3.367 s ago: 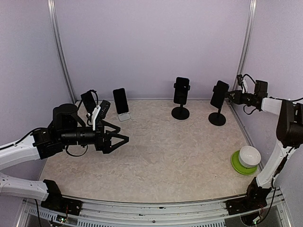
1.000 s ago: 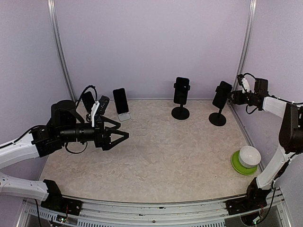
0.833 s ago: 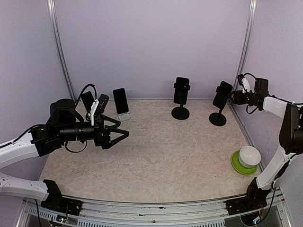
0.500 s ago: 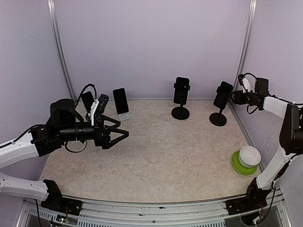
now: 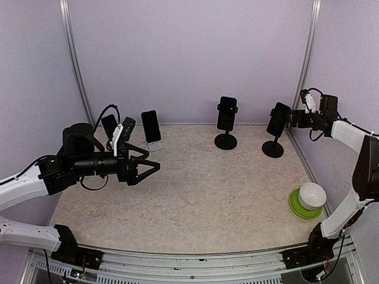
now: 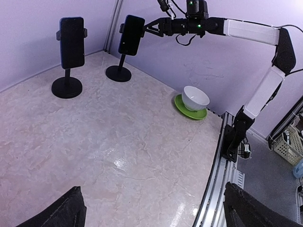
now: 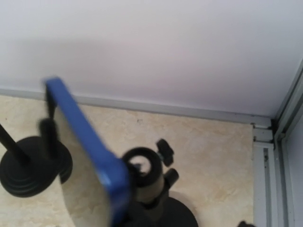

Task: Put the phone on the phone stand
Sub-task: Reset both arms

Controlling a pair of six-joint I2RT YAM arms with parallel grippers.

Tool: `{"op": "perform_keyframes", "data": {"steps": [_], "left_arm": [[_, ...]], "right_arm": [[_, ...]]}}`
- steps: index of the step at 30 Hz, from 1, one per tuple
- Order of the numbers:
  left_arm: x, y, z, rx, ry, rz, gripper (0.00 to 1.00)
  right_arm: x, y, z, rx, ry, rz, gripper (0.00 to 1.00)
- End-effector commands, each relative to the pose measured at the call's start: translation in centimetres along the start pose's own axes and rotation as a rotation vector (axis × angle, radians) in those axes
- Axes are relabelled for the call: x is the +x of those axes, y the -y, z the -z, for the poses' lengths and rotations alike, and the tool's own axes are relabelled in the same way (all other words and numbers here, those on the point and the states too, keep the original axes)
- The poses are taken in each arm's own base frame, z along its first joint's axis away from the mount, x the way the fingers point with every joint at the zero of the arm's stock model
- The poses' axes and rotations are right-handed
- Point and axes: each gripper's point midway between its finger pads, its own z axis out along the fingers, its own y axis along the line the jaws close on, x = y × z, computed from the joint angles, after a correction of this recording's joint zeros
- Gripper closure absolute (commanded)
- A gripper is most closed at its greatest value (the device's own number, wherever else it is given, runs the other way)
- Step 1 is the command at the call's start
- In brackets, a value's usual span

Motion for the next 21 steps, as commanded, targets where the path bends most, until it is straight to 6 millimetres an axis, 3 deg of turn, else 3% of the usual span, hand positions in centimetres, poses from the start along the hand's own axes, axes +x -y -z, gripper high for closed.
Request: {"op": "perform_keyframes", "data": {"steps": [1, 4, 14, 21], "left_arm": [[-1.9, -0.1, 0.6, -0.024, 0.030, -0.031, 0.01], [-2.2, -0.4, 0.8, -0.039, 0.038, -0.032, 0.01], [-2.5, -2.2, 1.3, -0.132, 0.050, -0.040, 0.01], [-3.0, -4.9, 2.5, -0.282, 0.085, -0.024, 0.01]], "right_arm": [[-0.8, -0.4, 2.1, 0.047, 0.016, -0.043, 0.16], [-0.8, -0.8, 3.2, 0.066, 0.020, -0.059, 0.00], [-1.3, -3.8, 8.7, 0.124, 0.091, -0.071, 0.00], [1.2, -5.7, 12.0, 0.098, 0.112, -0.133, 0.00]]}}
